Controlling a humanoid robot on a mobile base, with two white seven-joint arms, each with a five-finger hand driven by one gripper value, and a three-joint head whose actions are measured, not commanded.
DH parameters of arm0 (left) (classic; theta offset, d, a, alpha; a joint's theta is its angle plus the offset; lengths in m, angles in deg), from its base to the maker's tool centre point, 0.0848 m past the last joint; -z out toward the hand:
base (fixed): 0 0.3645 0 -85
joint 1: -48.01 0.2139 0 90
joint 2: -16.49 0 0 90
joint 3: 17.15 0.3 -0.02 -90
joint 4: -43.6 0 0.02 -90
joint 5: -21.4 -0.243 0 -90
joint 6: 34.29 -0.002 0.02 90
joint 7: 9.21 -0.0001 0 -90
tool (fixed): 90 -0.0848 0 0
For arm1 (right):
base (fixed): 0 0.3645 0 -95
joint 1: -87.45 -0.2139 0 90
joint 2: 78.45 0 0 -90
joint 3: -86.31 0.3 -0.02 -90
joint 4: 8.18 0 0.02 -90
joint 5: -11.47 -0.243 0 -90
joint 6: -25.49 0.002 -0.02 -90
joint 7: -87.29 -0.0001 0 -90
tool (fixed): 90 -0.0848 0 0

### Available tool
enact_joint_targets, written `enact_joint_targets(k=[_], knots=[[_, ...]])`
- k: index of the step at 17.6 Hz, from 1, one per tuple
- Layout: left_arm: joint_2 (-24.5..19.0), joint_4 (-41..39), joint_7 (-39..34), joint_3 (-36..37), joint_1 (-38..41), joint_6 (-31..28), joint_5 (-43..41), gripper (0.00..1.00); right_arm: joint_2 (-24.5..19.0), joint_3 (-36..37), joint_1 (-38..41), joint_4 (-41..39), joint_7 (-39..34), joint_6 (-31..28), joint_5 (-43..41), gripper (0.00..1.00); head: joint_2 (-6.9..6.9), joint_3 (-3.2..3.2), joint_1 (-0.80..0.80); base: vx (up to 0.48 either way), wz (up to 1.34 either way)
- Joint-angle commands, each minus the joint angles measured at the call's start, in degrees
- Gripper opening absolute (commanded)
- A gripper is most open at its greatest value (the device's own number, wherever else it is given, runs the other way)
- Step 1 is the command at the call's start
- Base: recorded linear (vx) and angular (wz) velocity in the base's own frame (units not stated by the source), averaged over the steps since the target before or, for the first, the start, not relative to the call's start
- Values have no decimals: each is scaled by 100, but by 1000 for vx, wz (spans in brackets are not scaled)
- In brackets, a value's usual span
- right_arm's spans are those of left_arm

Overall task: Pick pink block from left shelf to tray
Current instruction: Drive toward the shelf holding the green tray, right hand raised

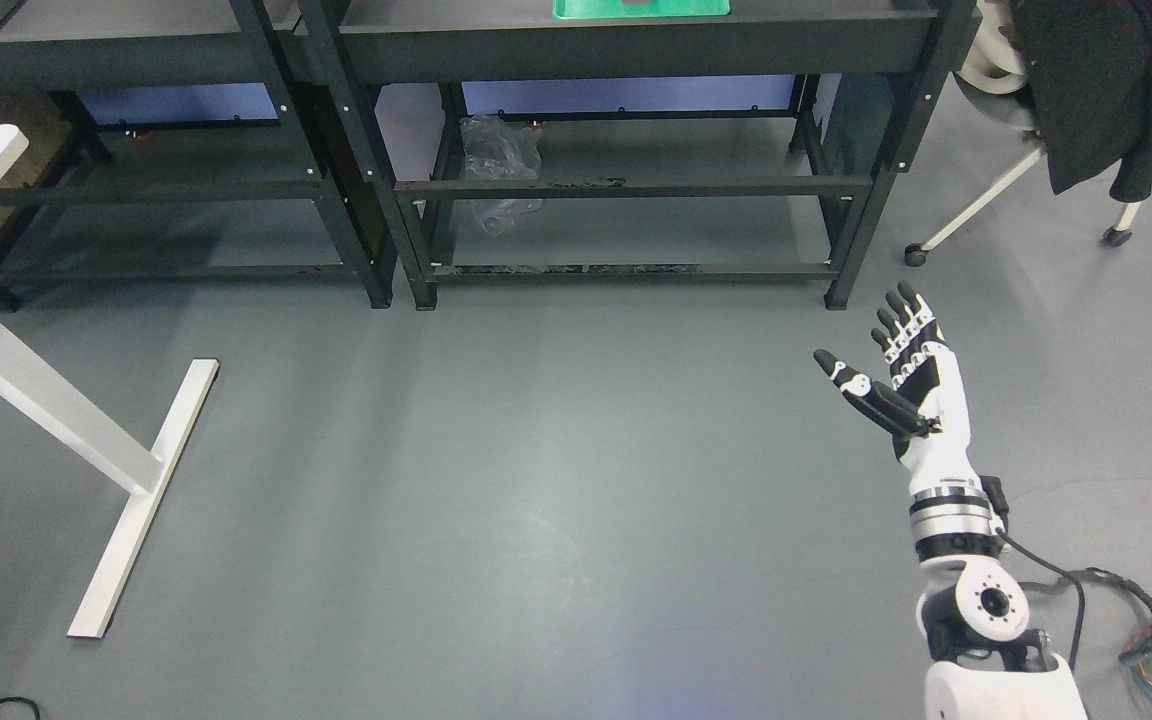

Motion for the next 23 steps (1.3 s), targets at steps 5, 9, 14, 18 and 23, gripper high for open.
enact_joint_targets(k=[5, 9, 14, 18, 23], knots=[[-100, -100, -1, 0, 114, 2, 0, 100, 94, -105, 149, -31, -4, 12, 1, 100, 0, 0, 0, 0, 0], [-100, -100, -1, 0, 114, 2, 0, 100, 94, -105, 141, -58, -4, 12, 1, 100, 0, 0, 0, 0, 0], [-100, -100, -1, 0, 114, 2, 0, 100, 94, -70, 97, -49, -39, -6, -8, 100, 0, 0, 0, 9, 0], [-100, -100, -1, 0, 114, 2, 0, 100, 94, -53, 97, -49, -39, 12, -8, 100, 0, 0, 0, 50, -1], [-100, -100, -1, 0, 114, 2, 0, 100, 94, -61, 79, -40, 75, 12, 718, 100, 0, 0, 0, 125, -25]])
